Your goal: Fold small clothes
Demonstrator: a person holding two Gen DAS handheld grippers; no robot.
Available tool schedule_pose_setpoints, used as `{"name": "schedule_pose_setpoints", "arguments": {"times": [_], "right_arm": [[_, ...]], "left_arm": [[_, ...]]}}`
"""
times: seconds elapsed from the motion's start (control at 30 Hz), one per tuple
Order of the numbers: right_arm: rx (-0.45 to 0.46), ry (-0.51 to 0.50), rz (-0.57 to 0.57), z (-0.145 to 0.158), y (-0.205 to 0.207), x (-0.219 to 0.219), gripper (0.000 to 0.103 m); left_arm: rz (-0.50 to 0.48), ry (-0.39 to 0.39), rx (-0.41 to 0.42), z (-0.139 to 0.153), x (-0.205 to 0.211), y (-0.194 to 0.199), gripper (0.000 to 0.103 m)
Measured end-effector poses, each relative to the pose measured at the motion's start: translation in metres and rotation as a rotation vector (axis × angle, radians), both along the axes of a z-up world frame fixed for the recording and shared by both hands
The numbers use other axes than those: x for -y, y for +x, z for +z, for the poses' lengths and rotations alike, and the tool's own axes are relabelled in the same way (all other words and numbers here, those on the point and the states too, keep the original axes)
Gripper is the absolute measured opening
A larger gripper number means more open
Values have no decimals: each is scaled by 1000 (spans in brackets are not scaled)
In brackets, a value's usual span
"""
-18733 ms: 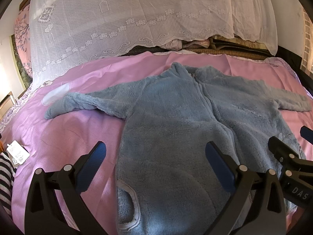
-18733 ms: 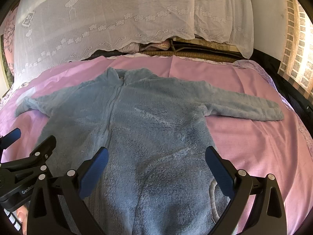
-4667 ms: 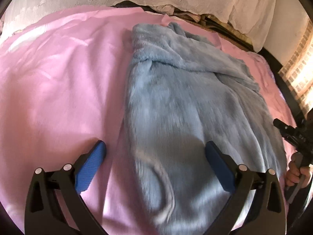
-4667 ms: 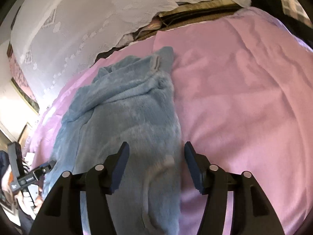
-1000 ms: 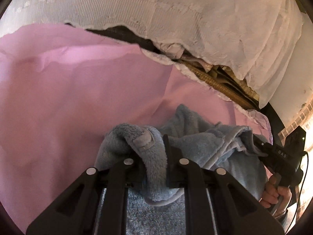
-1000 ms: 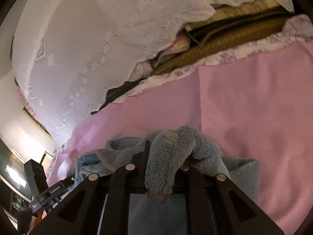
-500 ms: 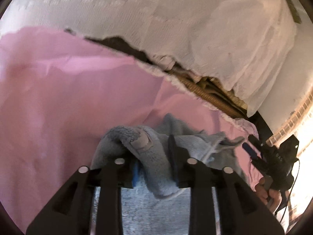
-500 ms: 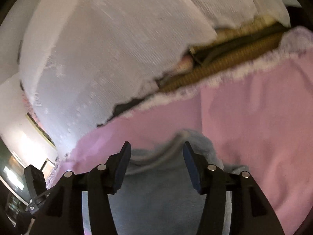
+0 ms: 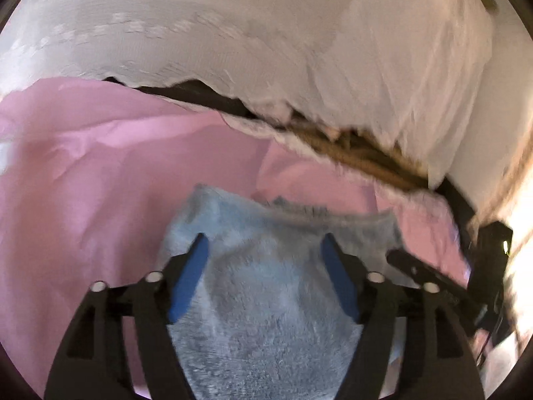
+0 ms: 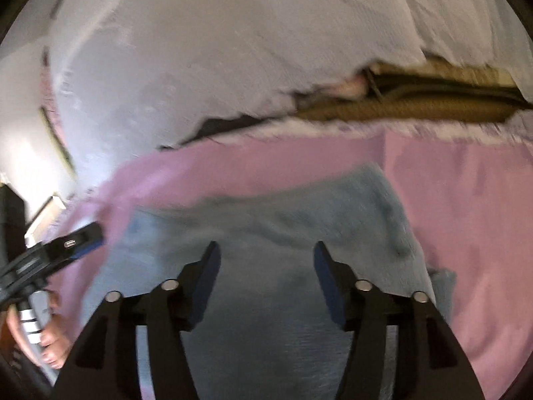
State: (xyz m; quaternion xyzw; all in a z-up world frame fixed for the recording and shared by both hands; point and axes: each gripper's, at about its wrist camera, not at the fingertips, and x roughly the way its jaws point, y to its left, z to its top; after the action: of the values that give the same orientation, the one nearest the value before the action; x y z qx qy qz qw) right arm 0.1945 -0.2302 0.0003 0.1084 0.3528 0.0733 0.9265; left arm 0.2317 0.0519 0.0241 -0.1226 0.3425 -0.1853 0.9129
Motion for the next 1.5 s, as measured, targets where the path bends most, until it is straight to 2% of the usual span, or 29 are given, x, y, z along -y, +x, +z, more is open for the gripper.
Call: {"name": "schedule_pose_setpoints", "arguments": {"times": [0.03,0.07,0.1,0.17,0.2,0.3,0.5,0.7,0.77,0.87,0.93,1.03,1.1,1.17,1.33,1.4,1.5], "right_arm": [[-21,-5,-8,-6,3,2,84],[-62,-3,1,-20,9,4,86],[-67,-12,16,-26,11,2,88],[-26,-60,40,-28,6,-8,94],[-22,-79,47,-28,4,-12,98],[-19,-129,57,-29,2,-20,99],[-8,-114,52,-28,2,-16,99],[55,-200,-43,-16,-16,-25,99],[65,-198,-56,-11,-21,-27,99],[70,-181,-81,-6,-33,-29,99],[87,-191,-106,-1,-46,-30,99],[111,-204,-139,4,-64,-28,99],[49,-220,-147,-7,-66,-25,99],[-53,-276,-126,-27,-60,-28,100],[-29,-276,-125,-22,-68,-28,100],[-16,-262,-133,-20,-76,-26,99],[58,-245,-179,-8,-103,-28,99]], "left_arm": [[4,51,3,-8,7,2,79],[24,105,-6,-19,13,6,87],[44,156,-38,-34,17,12,90],[56,203,-111,-58,23,21,92],[61,223,-98,-59,25,20,95],[62,269,-54,-56,31,14,98],[59,234,-59,-55,27,14,98],[122,223,72,-28,23,-19,98],[115,181,73,-22,22,-25,98],[97,134,23,-25,23,-29,98],[99,162,-15,-34,26,-29,98],[106,260,-74,-51,33,-30,99],[96,307,-75,-58,35,-34,99],[91,304,-65,-57,33,-38,99],[106,246,-62,-56,17,-56,98],[141,253,-48,-52,12,-71,98],[166,233,-26,-47,4,-91,98]]}}
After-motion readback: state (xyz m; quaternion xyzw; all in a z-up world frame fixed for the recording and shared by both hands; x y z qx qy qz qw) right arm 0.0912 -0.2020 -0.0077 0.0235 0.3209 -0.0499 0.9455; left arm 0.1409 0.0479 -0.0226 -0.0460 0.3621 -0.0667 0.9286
